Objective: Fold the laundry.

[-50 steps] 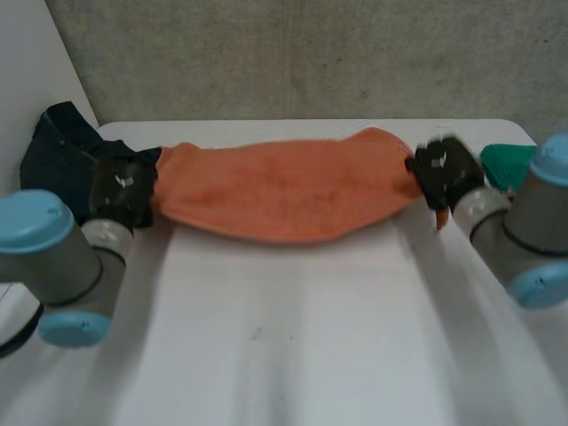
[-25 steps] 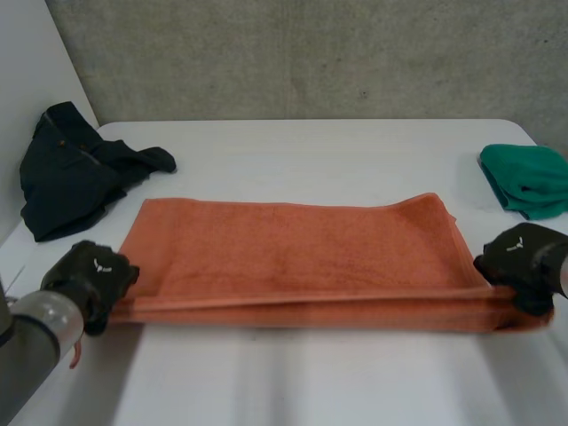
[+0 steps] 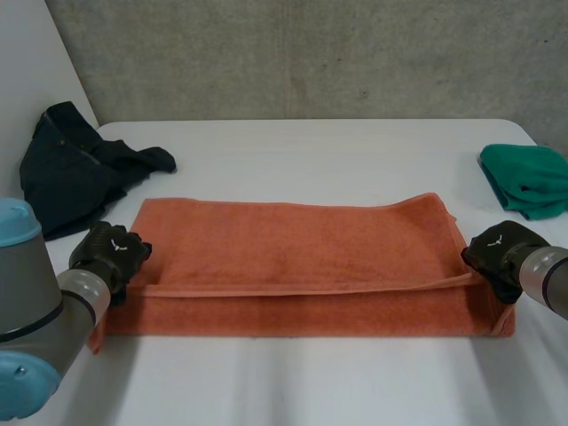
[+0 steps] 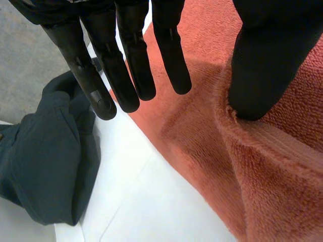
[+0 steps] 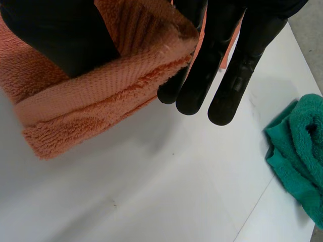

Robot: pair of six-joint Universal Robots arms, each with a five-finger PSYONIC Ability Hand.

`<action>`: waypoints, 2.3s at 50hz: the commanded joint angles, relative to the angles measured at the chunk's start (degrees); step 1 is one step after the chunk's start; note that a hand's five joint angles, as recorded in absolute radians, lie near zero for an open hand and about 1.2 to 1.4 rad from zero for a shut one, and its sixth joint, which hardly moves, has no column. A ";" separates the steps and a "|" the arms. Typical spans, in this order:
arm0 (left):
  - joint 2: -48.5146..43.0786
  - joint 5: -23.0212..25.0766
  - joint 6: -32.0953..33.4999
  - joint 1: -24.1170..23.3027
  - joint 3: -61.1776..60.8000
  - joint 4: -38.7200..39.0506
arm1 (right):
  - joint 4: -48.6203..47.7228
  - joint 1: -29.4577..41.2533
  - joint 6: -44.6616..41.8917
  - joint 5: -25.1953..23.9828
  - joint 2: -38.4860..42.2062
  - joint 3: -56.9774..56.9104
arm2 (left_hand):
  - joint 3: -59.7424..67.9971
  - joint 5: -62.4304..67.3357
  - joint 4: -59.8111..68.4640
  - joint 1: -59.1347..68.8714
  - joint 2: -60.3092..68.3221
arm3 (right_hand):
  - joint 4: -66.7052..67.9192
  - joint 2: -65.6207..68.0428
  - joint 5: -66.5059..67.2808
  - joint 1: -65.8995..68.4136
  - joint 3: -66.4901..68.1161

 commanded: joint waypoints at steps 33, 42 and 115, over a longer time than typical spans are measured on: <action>12.02 0.69 2.01 6.92 -6.44 -7.41 | -3.22 -1.78 0.00 -0.39 -7.68 5.02 | 37.04 37.80 37.68 36.92 37.48 | 11.72 12.37 12.87 23.32 12.21; 13.78 6.14 -0.18 7.01 -4.68 -7.41 | -3.04 -1.87 0.17 -1.26 -10.59 5.89 | 12.09 12.85 12.73 11.97 12.53 | 11.72 12.37 12.87 23.32 12.21; 4.29 -2.03 -23.22 0.77 -13.64 7.18 | -9.72 -1.69 1.67 -6.01 -10.59 15.30 | 1.07 1.82 1.70 0.95 1.51 | 11.72 12.37 12.87 23.32 12.21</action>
